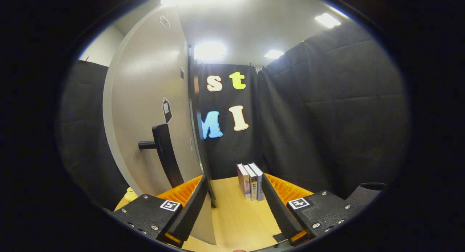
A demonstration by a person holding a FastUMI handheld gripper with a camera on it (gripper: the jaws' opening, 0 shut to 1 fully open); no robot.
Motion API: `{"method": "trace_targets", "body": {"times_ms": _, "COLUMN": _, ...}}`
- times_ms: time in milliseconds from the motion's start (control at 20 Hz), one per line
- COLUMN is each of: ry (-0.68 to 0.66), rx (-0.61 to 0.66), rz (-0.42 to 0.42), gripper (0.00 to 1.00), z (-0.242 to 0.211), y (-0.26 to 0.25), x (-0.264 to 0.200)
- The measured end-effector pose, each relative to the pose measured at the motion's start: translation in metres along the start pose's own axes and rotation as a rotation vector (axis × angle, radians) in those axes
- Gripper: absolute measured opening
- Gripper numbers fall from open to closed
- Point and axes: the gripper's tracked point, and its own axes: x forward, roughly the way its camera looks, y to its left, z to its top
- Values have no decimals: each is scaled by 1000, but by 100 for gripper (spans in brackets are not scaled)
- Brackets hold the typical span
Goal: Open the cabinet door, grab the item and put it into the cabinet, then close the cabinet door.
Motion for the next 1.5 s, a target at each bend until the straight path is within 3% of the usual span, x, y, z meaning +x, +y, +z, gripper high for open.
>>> {"method": "trace_targets", "body": {"times_ms": 400, "ry": 26, "rx": 2, "rz": 78, "gripper": 93, "z": -23, "y": 119, "x": -3}}
{"method": "trace_targets", "body": {"times_ms": 750, "ry": 41, "rx": -41, "rz": 245, "gripper": 93, "z": -33, "y": 236, "x": 5}}
{"method": "trace_targets", "body": {"times_ms": 1050, "ry": 28, "rx": -64, "rz": 286, "gripper": 93, "z": -33, "y": 265, "x": 10}}
{"method": "trace_targets", "body": {"times_ms": 1500, "ry": 34, "rx": -40, "rz": 290, "gripper": 94, "z": -32, "y": 260, "x": 7}}
